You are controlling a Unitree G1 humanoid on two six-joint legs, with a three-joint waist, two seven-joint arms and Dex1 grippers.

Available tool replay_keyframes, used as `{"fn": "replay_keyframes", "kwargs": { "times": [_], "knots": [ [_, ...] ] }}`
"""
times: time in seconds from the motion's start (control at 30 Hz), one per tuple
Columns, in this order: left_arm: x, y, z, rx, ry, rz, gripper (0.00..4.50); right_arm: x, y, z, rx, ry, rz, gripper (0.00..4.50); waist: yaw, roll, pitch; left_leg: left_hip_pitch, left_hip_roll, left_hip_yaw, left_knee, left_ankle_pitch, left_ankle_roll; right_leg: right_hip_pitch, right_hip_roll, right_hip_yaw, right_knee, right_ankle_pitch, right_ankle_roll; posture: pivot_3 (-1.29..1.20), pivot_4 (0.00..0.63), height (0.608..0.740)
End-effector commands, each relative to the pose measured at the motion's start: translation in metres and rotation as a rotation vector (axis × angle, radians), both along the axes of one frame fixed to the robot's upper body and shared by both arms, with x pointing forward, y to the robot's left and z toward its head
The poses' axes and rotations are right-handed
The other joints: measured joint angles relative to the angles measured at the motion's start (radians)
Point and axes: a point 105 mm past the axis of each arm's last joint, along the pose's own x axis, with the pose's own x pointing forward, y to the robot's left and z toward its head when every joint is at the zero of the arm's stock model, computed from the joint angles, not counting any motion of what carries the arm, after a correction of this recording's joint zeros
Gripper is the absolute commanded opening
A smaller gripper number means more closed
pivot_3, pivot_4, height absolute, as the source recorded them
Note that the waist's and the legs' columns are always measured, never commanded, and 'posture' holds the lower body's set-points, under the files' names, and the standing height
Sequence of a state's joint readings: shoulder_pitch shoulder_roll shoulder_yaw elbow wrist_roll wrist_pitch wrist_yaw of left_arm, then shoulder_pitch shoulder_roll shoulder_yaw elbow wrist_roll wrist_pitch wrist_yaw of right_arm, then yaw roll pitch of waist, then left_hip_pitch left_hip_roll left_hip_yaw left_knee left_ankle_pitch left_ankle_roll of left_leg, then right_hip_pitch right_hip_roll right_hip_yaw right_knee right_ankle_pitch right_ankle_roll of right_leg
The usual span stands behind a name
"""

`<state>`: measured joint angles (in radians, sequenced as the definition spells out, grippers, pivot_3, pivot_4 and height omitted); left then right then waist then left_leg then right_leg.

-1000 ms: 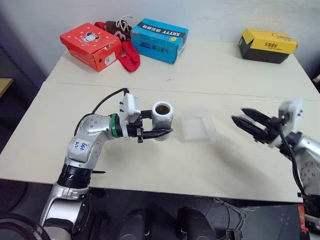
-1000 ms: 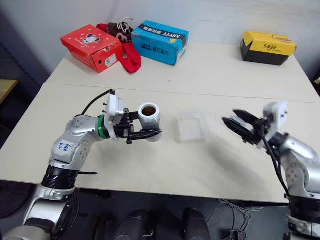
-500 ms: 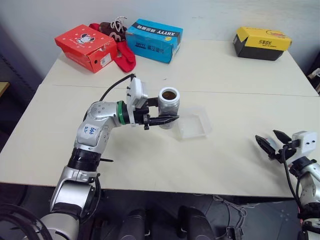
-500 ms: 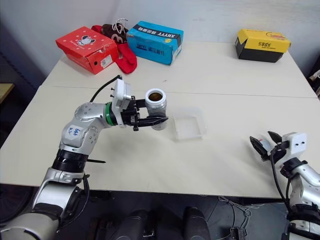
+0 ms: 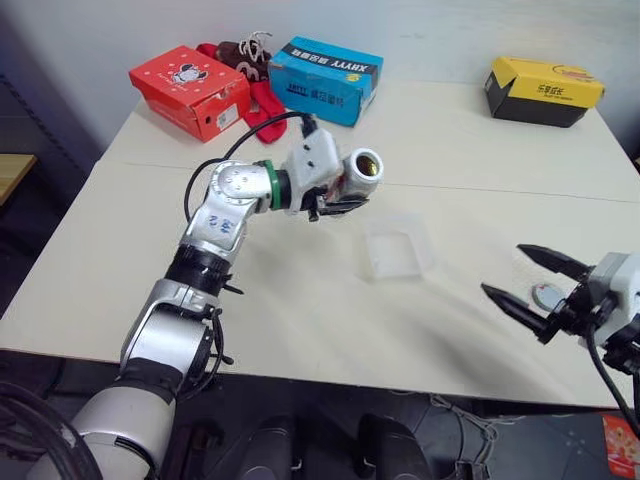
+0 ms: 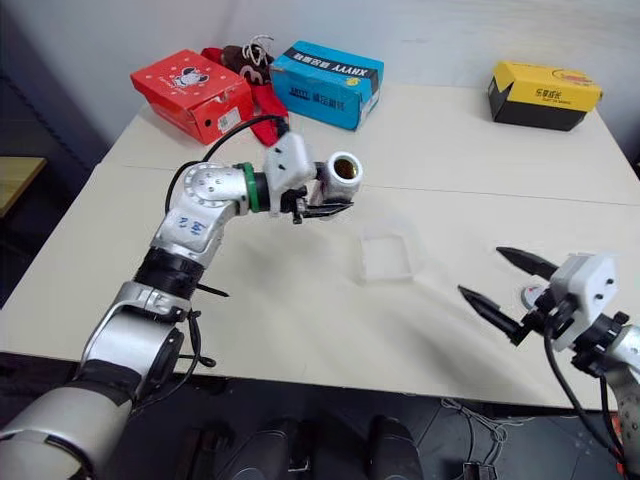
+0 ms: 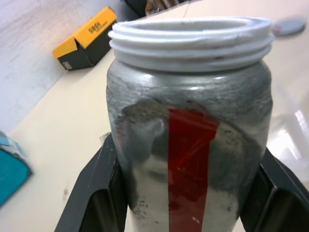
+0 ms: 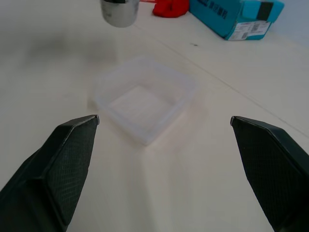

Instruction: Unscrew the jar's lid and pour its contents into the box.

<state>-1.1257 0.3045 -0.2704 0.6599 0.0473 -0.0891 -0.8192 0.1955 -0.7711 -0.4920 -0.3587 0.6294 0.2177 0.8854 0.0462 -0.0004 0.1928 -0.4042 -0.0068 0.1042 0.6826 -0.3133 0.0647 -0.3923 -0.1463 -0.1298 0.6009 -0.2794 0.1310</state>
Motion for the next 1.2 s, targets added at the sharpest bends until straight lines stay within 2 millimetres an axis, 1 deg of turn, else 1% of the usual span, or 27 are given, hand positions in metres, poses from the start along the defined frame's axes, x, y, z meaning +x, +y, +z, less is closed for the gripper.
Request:
{"fn": "replay_keyframes", "kwargs": {
  "times": [0.03, 0.1, 0.2, 0.23, 0.27, 0.4, 0.5, 0.57, 0.63, 0.73, 0.83, 0.9, 1.07, 1.2],
  "knots": [
    [0.006, -0.017, 0.016, 0.072, -0.245, 0.020, 2.32, -0.006, -0.005, 0.010, 0.009, -0.040, -0.055, 4.48, 0.007, 0.000, 0.000, 0.000, 0.000, 0.000, 0.000, 0.000, 0.000, 0.000, 0.000, 0.000, -0.001, 0.000, 0.000, 0.00, 0.150, 0.740],
    [0.007, -0.026, 0.020, 0.160, -0.456, 0.015, 2.32, -0.009, -0.006, 0.006, 0.017, -0.028, -0.078, 4.48, 0.008, 0.000, 0.000, -0.001, 0.000, 0.000, 0.000, -0.001, 0.001, 0.000, 0.000, 0.000, -0.001, 0.000, 0.000, 0.00, 0.150, 0.740],
    [0.004, -0.040, 0.028, 0.208, -0.704, -0.001, 2.32, -0.014, -0.006, -0.002, 0.026, -0.017, -0.109, 4.48, 0.010, 0.000, 0.000, -0.002, 0.000, 0.000, -0.001, -0.002, 0.002, -0.001, 0.000, -0.001, -0.002, 0.000, 0.000, 0.00, 0.150, 0.740],
    [0.005, -0.042, 0.028, 0.232, -0.775, -0.002, 2.32, -0.015, -0.007, -0.003, 0.030, -0.017, -0.120, 4.48, 0.010, 0.000, 0.000, -0.002, 0.000, 0.000, -0.001, -0.002, 0.002, -0.001, 0.000, -0.001, -0.003, 0.000, 0.000, 0.00, 0.150, 0.740],
    [0.005, -0.045, 0.029, 0.265, -0.891, 0.005, 2.32, -0.016, -0.007, -0.005, 0.034, -0.016, -0.130, 4.48, 0.010, 0.000, 0.000, -0.002, -0.001, 0.000, -0.001, -0.002, 0.003, -0.001, -0.001, 0.000, -0.003, 0.001, 0.001, 0.00, 0.150, 0.740],
    [0.003, -0.053, 0.031, 0.300, -1.171, -0.011, 2.32, -0.018, -0.006, -0.011, 0.050, -0.014, -0.157, 4.48, 0.010, -0.001, 0.000, -0.002, -0.001, 0.001, -0.001, -0.003, 0.004, -0.001, -0.001, 0.001, -0.005, 0.001, 0.002, 0.00, 0.150, 0.740],
    [0.000, -0.060, 0.029, 0.353, -1.411, -0.059, 2.32, -0.019, -0.005, -0.012, 0.062, -0.014, -0.172, 4.48, 0.010, -0.001, 0.000, -0.003, -0.001, 0.001, -0.001, -0.004, 0.005, -0.001, -0.001, 0.001, -0.005, 0.001, 0.002, 0.00, 0.150, 0.740],
    [-0.006, -0.066, 0.023, 0.387, -1.575, -0.126, 2.32, -0.020, -0.004, -0.014, 0.070, -0.013, -0.179, 4.48, 0.010, -0.001, 0.000, -0.003, -0.001, 0.001, -0.001, -0.004, 0.006, -0.001, -0.002, 0.001, -0.005, 0.001, 0.002, 0.00, 0.150, 0.740],
    [-0.009, -0.069, 0.019, 0.402, -1.699, -0.161, 2.32, -0.021, -0.003, -0.015, 0.075, -0.011, -0.183, 4.48, 0.011, -0.001, 0.000, -0.003, -0.001, 0.001, -0.001, -0.004, 0.006, -0.002, -0.002, 0.001, -0.006, 0.001, 0.002, 0.00, 0.150, 0.740],
    [-0.009, -0.072, 0.014, 0.421, -1.811, -0.170, 2.32, -0.021, -0.002, -0.016, 0.089, -0.010, -0.190, 4.48, 0.012, -0.001, 0.000, -0.004, -0.001, 0.001, -0.001, -0.005, 0.007, -0.002, -0.002, 0.001, -0.006, 0.001, 0.002, 0.00, 0.150, 0.740],
    [-0.010, -0.075, 0.014, 0.432, -1.909, -0.161, 2.32, -0.022, -0.001, -0.017, 0.099, -0.009, -0.195, 4.48, 0.011, -0.001, 0.000, -0.005, -0.001, 0.001, -0.001, -0.005, 0.007, -0.003, -0.003, 0.001, -0.006, 0.001, 0.002, 0.00, 0.150, 0.740],
    [-0.011, -0.076, 0.015, 0.418, -1.945, -0.147, 2.32, -0.023, 0.001, -0.018, 0.105, -0.007, -0.197, 4.48, 0.010, -0.001, 0.000, -0.005, -0.001, 0.001, -0.001, -0.005, 0.007, -0.003, -0.003, 0.001, -0.006, 0.001, 0.002, 0.00, 0.150, 0.740],
    [-0.009, -0.077, 0.018, 0.451, -1.991, -0.114, 2.32, -0.023, 0.004, -0.020, 0.120, -0.007, -0.199, 4.48, 0.008, -0.001, 0.000, -0.005, -0.001, 0.002, 0.000, -0.005, 0.007, -0.003, -0.003, 0.001, -0.005, 0.001, 0.002, 0.00, 0.150, 0.740],
    [-0.007, -0.077, 0.017, 0.446, -1.943, -0.111, 2.32, -0.022, 0.005, -0.020, 0.126, -0.009, -0.199, 4.48, 0.008, -0.001, 0.000, -0.005, -0.001, 0.001, 0.000, -0.005, 0.007, -0.003, -0.005, 0.002, -0.005, 0.001, 0.002, 0.00, 0.150, 0.740]
  ]
}}
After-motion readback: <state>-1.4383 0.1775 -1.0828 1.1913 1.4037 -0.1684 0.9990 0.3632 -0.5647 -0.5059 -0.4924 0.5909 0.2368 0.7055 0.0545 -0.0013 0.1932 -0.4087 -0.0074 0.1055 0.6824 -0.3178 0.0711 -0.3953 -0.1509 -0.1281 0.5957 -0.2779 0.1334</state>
